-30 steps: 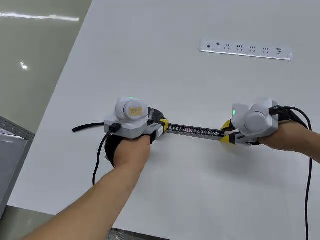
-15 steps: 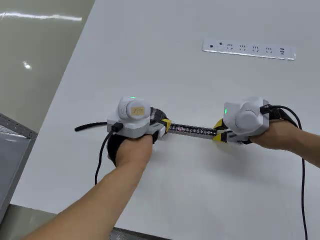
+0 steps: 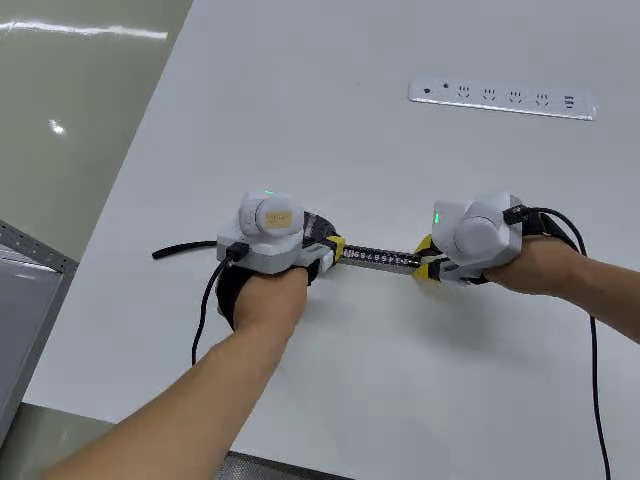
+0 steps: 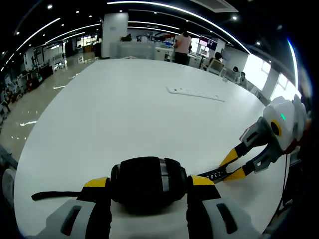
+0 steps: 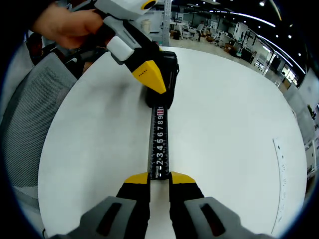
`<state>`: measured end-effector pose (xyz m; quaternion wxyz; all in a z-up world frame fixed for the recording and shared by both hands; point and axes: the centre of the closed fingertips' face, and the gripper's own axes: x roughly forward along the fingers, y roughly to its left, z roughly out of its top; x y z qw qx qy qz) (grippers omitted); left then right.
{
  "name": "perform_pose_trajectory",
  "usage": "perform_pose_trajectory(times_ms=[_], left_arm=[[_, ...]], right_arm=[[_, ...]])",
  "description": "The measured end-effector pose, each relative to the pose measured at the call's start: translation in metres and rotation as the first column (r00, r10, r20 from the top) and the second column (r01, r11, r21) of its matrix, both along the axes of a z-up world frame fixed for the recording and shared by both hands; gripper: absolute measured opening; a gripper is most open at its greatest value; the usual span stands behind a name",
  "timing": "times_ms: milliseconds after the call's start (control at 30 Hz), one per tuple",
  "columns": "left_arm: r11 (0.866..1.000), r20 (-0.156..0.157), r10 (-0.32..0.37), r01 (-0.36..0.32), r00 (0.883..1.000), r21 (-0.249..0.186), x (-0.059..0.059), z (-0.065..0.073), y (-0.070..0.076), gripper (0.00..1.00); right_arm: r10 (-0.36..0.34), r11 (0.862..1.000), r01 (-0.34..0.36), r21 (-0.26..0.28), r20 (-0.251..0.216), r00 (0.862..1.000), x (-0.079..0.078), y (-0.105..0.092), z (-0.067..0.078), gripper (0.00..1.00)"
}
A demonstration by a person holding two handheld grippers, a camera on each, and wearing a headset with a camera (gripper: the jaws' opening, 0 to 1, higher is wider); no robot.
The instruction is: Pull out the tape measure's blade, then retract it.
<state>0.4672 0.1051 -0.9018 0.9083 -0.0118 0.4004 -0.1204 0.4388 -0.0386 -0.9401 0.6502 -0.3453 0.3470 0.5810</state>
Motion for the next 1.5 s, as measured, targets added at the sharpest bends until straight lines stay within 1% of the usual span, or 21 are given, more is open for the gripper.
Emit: perform_pose_trajectory(times_ms=[333, 633, 1233, 1500], left_arm=[[1.000, 0.001, -0.001, 0.001, 1.000, -0.001, 0.001, -0.001, 0.001, 0.58], [1.000, 0.001, -0.003, 0.003, 1.000, 0.000, 0.002, -0.002, 0.001, 0.58], [1.000, 0.000, -0.005, 0.005, 1.000, 0.000, 0.003, -0.003, 0.001, 0.58], [1.000, 0.001, -0.006, 0.006, 1.000, 0.000, 0.003, -0.003, 0.001, 0.58]], right_arm=[[0.011, 1.000, -0.011, 0.010, -0.004, 1.000, 0.000, 0.010, 0.001, 0.13], [0.020, 0.999, -0.020, 0.028, -0.009, 1.000, 0.002, 0.025, 0.001, 0.13], [0.030, 0.998, -0.030, 0.050, -0.009, 1.000, 0.004, 0.048, 0.003, 0.13], [0.029, 0.998, -0.028, 0.055, -0.011, 1.000, 0.004, 0.052, 0.003, 0.13]])
